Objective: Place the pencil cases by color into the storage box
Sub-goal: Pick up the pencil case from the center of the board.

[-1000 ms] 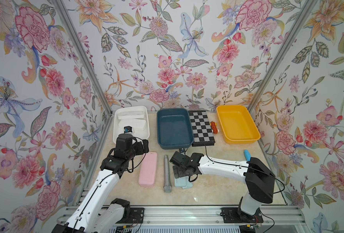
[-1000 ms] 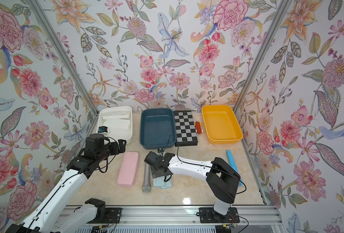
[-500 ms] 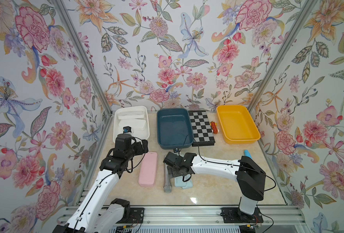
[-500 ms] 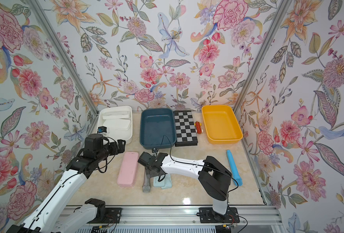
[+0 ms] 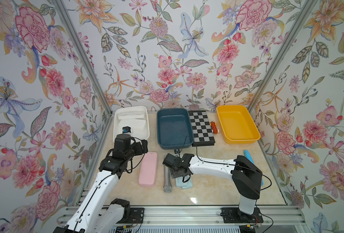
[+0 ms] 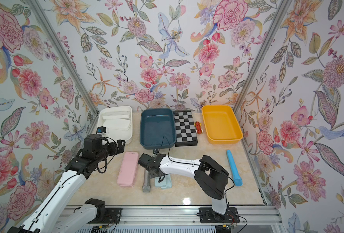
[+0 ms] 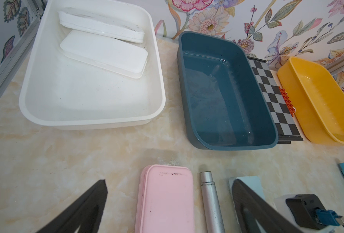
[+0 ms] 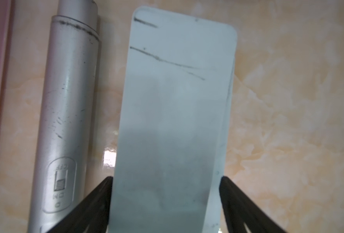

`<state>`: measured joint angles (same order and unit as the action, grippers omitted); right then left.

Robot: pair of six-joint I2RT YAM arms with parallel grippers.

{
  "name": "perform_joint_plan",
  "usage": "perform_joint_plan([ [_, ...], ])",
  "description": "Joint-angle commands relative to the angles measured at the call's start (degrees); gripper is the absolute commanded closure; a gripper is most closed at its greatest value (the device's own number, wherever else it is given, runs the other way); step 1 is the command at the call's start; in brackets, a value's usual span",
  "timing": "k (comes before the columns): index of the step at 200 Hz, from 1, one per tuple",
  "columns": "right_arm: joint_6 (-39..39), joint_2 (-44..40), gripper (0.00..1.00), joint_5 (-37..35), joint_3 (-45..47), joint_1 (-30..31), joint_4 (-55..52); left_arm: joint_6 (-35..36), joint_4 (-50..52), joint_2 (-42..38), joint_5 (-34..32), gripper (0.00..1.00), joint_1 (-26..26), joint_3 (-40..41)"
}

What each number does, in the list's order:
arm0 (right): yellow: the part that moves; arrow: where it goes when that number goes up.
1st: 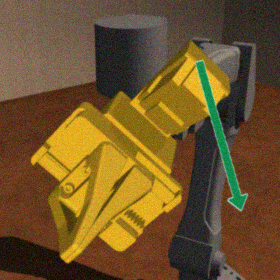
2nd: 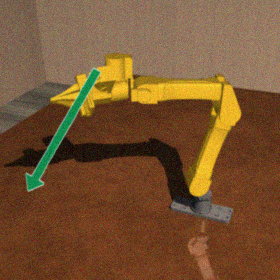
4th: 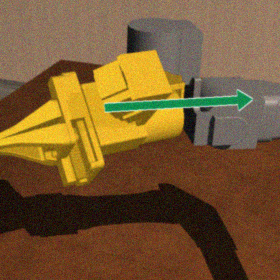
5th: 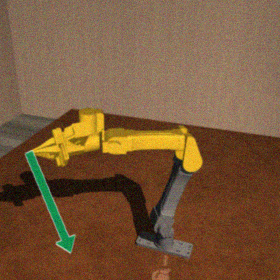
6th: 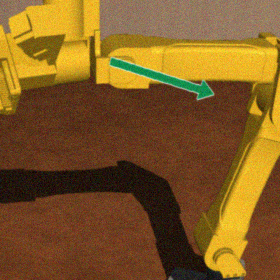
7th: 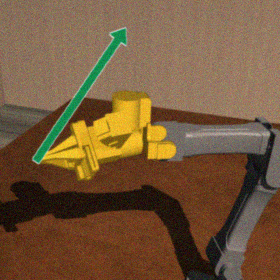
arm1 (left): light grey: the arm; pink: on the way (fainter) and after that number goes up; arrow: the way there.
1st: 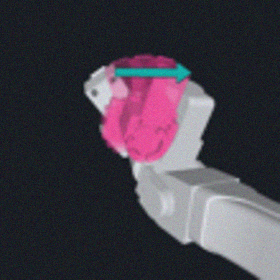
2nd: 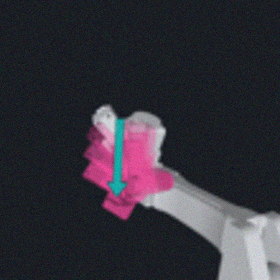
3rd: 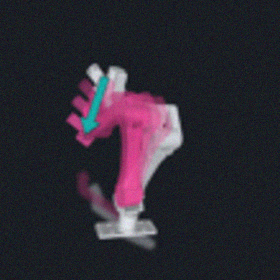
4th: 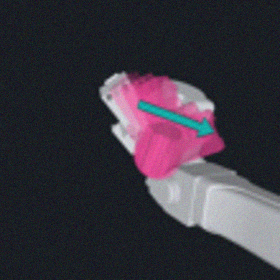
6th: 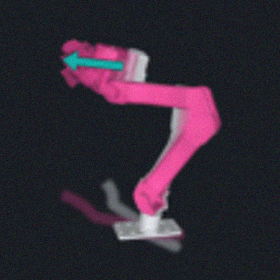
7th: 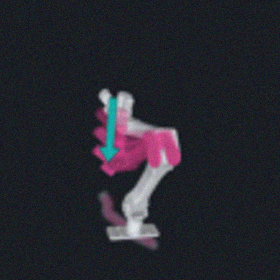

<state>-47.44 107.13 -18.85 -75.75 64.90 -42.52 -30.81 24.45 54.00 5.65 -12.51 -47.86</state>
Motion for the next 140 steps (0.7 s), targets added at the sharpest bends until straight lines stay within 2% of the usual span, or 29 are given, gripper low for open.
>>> perform_joint_plan([
  [1,-0.2,0.1,0.2,-1.0,1.1,-0.3,-1.2,0.6,0.3,-0.1,0.7,0.02,0.8,0.9],
  [34,0.6,0.3,0.37,1.0,2.4,-0.6,1.1,0.5,0.3,-0.3,0.6,0.02,1.0,0.9],
  [78,1.4,-2.0,0.44,-1.7,1.1,0.3,-0.2,0.5,0.2,0.1,0.5,0.01,1.1,0.9],
  [106,2.8,-5.5,0.45,-4.5,-1.0,-0.2,-2.6,0.3,0.2,0.4,0.5,0.02,1.2,0.9],
  [140,7.0,-10.8,0.46,-7.5,-4.3,-4.6,-6.3,-0.2,0.2,1.0,0.8,0.02,1.3,0.9],
])
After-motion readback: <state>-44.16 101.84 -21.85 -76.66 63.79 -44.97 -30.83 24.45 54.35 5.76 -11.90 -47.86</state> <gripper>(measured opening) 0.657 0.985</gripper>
